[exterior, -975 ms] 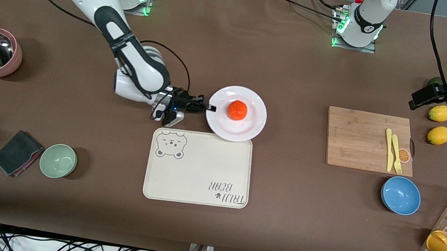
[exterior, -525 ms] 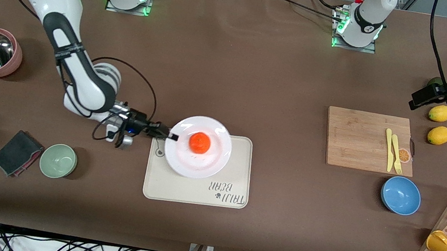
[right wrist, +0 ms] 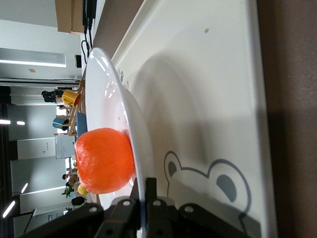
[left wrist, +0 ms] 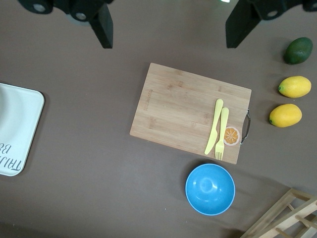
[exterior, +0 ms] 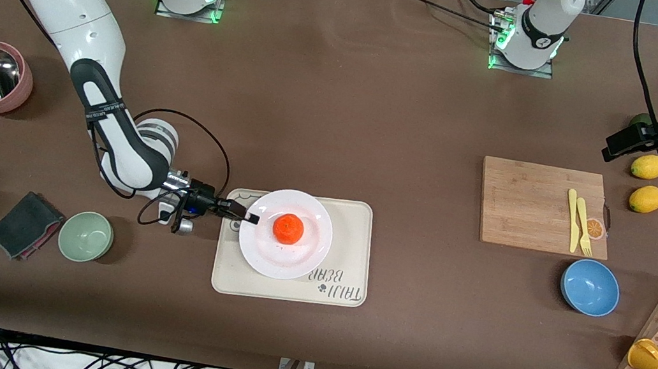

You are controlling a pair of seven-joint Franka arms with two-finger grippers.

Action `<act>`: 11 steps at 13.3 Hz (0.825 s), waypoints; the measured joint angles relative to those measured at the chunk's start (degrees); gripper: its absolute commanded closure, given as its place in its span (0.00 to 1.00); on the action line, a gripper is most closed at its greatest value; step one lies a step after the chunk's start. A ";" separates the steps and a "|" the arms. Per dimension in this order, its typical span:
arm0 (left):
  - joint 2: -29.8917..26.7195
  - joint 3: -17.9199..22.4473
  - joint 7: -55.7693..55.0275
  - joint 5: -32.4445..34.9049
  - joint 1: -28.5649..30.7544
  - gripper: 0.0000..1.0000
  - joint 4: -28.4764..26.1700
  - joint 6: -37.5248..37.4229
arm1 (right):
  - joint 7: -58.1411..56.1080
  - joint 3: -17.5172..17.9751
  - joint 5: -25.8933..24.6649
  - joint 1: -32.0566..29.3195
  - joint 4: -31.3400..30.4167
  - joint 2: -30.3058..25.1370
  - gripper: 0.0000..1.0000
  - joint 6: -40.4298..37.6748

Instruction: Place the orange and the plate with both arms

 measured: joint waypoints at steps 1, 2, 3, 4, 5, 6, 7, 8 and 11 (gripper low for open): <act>0.00 0.00 0.00 0.00 0.00 0.00 0.00 0.00 | -0.02 0.11 -0.57 0.15 0.12 0.00 0.00 0.00; 0.00 -0.01 0.00 0.00 0.00 0.00 0.00 -0.01 | 0.01 0.25 -2.26 0.24 0.28 -0.01 0.00 0.00; 0.00 -0.01 0.00 0.00 0.00 0.00 0.00 -0.01 | 0.14 0.38 -4.59 0.28 0.51 -0.07 0.00 0.00; 0.00 -0.01 0.00 0.00 0.00 0.00 0.00 -0.01 | 0.25 0.38 -6.71 0.32 0.73 -0.29 0.00 0.02; 0.00 -0.01 0.00 0.00 0.00 0.00 0.00 -0.01 | 0.40 0.21 -8.26 0.31 0.86 -0.74 0.00 0.05; 0.00 -0.02 0.00 0.00 0.00 0.00 0.00 -0.01 | 1.39 -0.05 -10.19 0.27 0.91 -1.51 0.00 0.07; 0.00 -0.02 0.00 0.00 0.00 0.00 0.00 -0.01 | 4.06 -0.33 -13.87 0.25 0.91 -2.63 0.00 0.07; 0.00 -0.02 0.00 0.00 0.00 0.00 0.00 -0.01 | 8.27 -0.59 -19.38 0.22 0.89 -4.06 0.00 0.07; 0.00 -0.02 0.00 0.00 0.00 0.00 0.00 -0.01 | 22.48 -0.65 -38.10 0.21 0.39 -9.29 0.00 -0.78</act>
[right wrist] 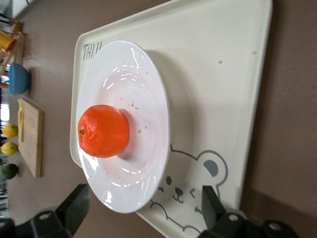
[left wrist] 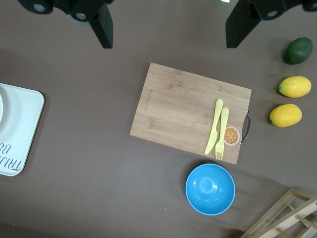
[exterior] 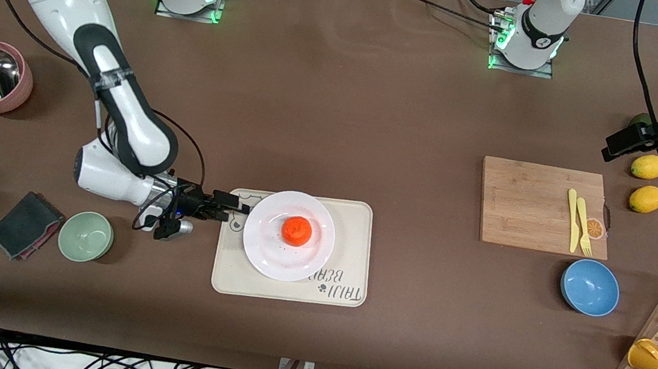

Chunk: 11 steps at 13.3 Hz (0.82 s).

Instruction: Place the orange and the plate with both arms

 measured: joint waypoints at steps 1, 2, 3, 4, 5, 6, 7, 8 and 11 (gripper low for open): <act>0.00 0.00 0.00 0.00 0.00 0.00 0.00 0.00 | 2.84 -0.29 -5.90 0.07 -0.52 -1.80 0.00 -1.39; 0.00 0.00 0.00 0.00 0.00 0.00 0.00 0.00 | 4.61 -1.40 -11.66 0.22 -0.94 -3.52 0.00 -3.62; 0.00 0.00 0.00 0.00 0.00 0.00 0.01 0.00 | 5.42 -3.12 -16.92 0.27 -1.18 -5.18 0.00 -6.43; 0.00 0.00 0.00 0.00 0.00 0.00 0.01 0.00 | 5.68 -5.27 -21.27 0.22 -1.24 -6.72 0.00 -9.46; 0.00 -0.01 0.00 0.00 0.00 0.00 0.01 -0.01 | 5.72 -7.38 -24.58 0.07 -1.22 -8.27 0.00 -12.65; 0.00 -0.01 0.00 0.00 0.00 0.00 0.01 -0.01 | 5.86 -9.36 -27.63 -0.06 -1.17 -9.72 0.00 -16.22; 0.00 -0.01 0.00 0.00 -0.01 0.00 0.02 -0.01 | 6.19 -10.96 -31.40 -0.26 -1.01 -11.08 0.00 -19.70; 0.00 -0.01 0.00 0.00 0.00 0.00 0.02 -0.02 | 7.29 -11.91 -35.36 -0.46 -0.75 -12.39 0.00 -22.39; 0.00 -0.01 0.00 0.00 -0.01 0.00 0.02 -0.02 | 16.59 -12.29 -40.83 -0.29 -0.10 -17.51 0.00 -30.65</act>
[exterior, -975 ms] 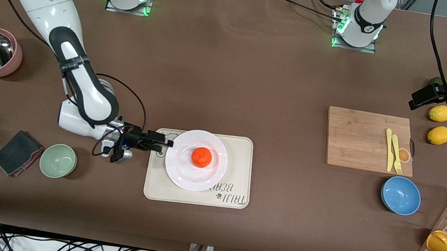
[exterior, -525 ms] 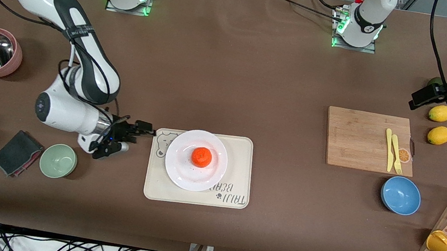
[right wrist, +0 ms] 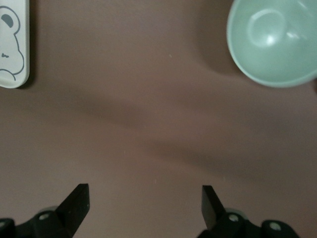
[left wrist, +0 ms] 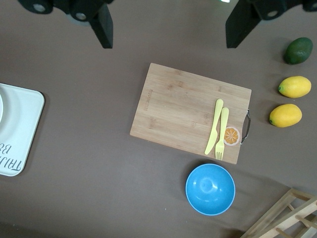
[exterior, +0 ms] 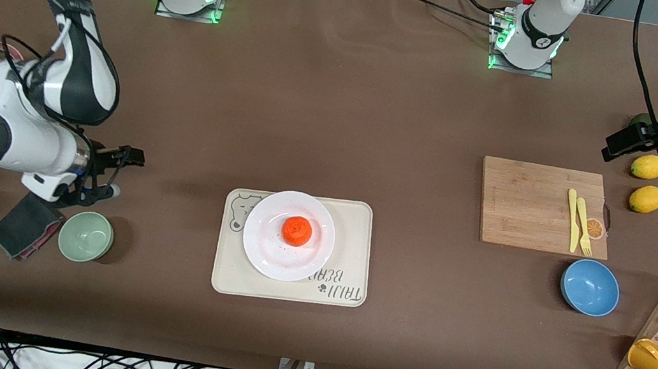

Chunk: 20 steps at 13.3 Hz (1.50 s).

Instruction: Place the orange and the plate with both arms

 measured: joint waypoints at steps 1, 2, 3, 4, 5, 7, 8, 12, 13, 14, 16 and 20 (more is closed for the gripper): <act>0.00 0.00 0.00 0.00 0.00 0.00 0.01 0.00 | 2.53 0.07 -0.89 0.27 0.35 -2.31 0.00 -3.13; 0.00 -0.01 0.00 0.00 0.00 0.00 0.01 -0.01 | 3.79 0.05 -1.24 0.45 1.01 -4.99 0.00 -6.49; 0.00 -0.01 0.00 0.00 -0.01 0.00 0.02 -0.01 | 3.82 -0.12 -1.23 0.47 2.09 -7.91 0.00 -9.90; 0.00 -0.02 0.00 0.00 -0.01 0.00 0.02 -0.01 | 3.26 -0.65 -0.81 0.44 3.69 -10.59 0.00 -13.09; 0.00 -0.03 0.00 0.00 -0.02 0.00 0.02 -0.02 | 2.90 -1.75 0.31 0.43 6.24 -12.64 0.00 -16.34; 0.00 -0.05 0.00 0.00 -0.03 0.00 0.02 -0.02 | 3.38 -5.43 2.05 0.23 11.74 -14.50 0.00 -21.03; 0.00 -0.05 0.00 0.00 -0.03 0.00 0.02 -0.02 | 3.92 -6.62 1.97 -0.10 13.23 -14.55 0.00 -21.82; 0.00 -0.05 0.00 0.00 -0.04 0.00 0.02 -0.02 | 5.72 -7.05 -0.28 0.12 13.75 -13.58 0.00 -22.61; 0.00 -0.05 0.00 0.00 -0.04 0.00 0.02 -0.02 | 5.96 -7.14 0.85 0.12 13.92 -13.73 0.00 -22.75; 0.00 -0.05 0.00 0.00 -0.04 0.00 0.02 -0.02 | 6.24 -7.33 2.11 0.11 14.10 -14.22 0.00 -22.95; 0.00 -0.05 0.00 0.00 -0.04 0.00 0.02 -0.02 | 7.73 -7.38 3.30 0.14 13.58 -16.13 0.00 -23.04; 0.00 -0.05 0.00 0.00 -0.04 0.00 0.02 -0.02 | 14.06 -7.02 3.25 2.98 7.63 -22.22 0.00 -22.35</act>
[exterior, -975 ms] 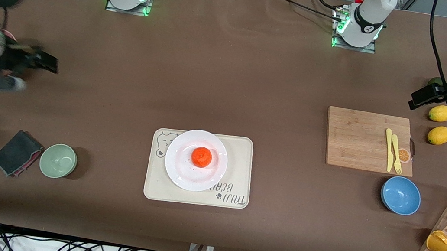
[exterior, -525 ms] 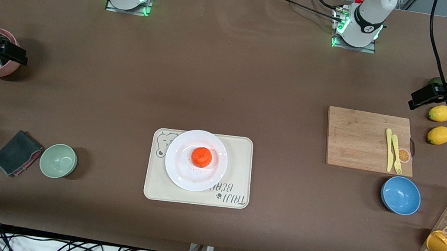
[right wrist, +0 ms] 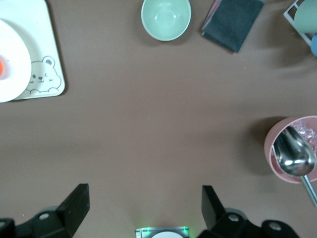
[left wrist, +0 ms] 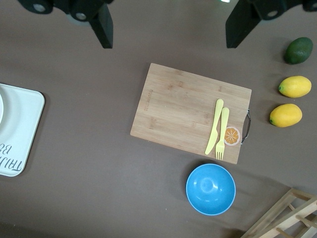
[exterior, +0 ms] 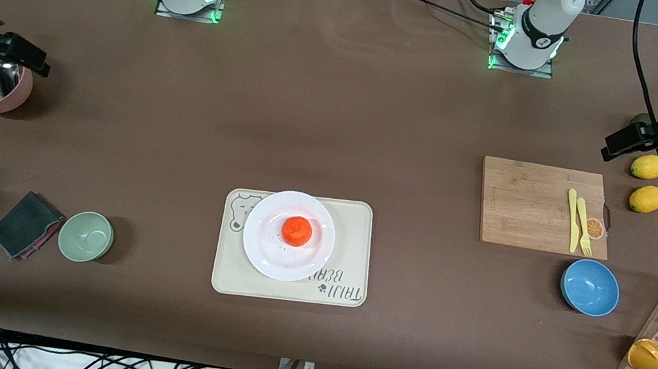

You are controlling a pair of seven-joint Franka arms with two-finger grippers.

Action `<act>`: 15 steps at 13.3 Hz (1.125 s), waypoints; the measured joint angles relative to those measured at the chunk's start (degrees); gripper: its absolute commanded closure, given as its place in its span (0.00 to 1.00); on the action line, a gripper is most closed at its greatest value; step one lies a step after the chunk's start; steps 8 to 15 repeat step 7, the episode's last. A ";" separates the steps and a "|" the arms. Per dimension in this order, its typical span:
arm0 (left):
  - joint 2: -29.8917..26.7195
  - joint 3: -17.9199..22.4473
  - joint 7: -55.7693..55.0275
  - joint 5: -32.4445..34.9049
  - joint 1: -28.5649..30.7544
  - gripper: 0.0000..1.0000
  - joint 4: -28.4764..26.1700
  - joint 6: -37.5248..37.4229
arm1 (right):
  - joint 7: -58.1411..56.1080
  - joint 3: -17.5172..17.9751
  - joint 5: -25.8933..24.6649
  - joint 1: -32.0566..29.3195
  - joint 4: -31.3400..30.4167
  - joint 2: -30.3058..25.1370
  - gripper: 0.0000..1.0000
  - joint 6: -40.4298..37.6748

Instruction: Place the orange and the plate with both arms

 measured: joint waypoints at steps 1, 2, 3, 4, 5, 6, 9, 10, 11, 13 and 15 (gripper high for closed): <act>0.00 0.00 0.00 0.00 0.00 0.00 0.00 0.00 | 0.00 -0.01 -0.53 0.94 -1.74 -1.50 0.00 1.18; 0.00 0.00 0.00 0.00 0.00 0.00 0.00 0.00 | -0.35 -0.03 -0.99 1.61 -2.95 -2.62 0.00 1.99; 0.00 0.00 0.00 0.00 0.00 0.00 0.00 0.00 | -0.71 -0.10 -1.17 1.93 -3.71 -3.28 0.00 2.40; 0.00 0.00 0.00 0.00 0.00 0.00 0.00 0.00 | -0.85 -0.43 -1.17 2.03 -4.17 -3.62 0.00 2.75; 0.00 0.00 0.00 0.00 -0.01 0.00 0.00 0.00 | -1.10 -1.07 -1.12 2.04 -4.42 -3.66 0.00 3.05; 0.00 0.00 0.00 0.00 -0.01 0.00 0.00 0.00 | -1.52 -1.93 -0.99 2.03 -4.76 -3.62 0.00 3.19; 0.00 0.00 0.00 0.00 -0.01 0.00 0.00 0.00 | -1.89 -2.64 -0.88 2.02 -5.09 -3.57 0.00 3.19; 0.00 0.00 0.00 0.00 -0.01 0.00 0.00 0.00 | -1.89 -2.64 -0.88 2.02 -5.09 -3.57 0.00 3.19; 0.00 0.00 0.00 0.00 -0.01 0.00 0.00 0.00 | -1.89 -2.64 -0.88 2.02 -5.09 -3.57 0.00 3.19; 0.00 0.00 0.00 0.00 -0.01 0.00 0.00 0.00 | -1.89 -2.64 -0.88 2.02 -5.09 -3.57 0.00 3.19; 0.00 0.00 0.00 0.00 -0.01 0.00 0.00 0.00 | -1.89 -2.64 -0.88 2.02 -5.09 -3.57 0.00 3.19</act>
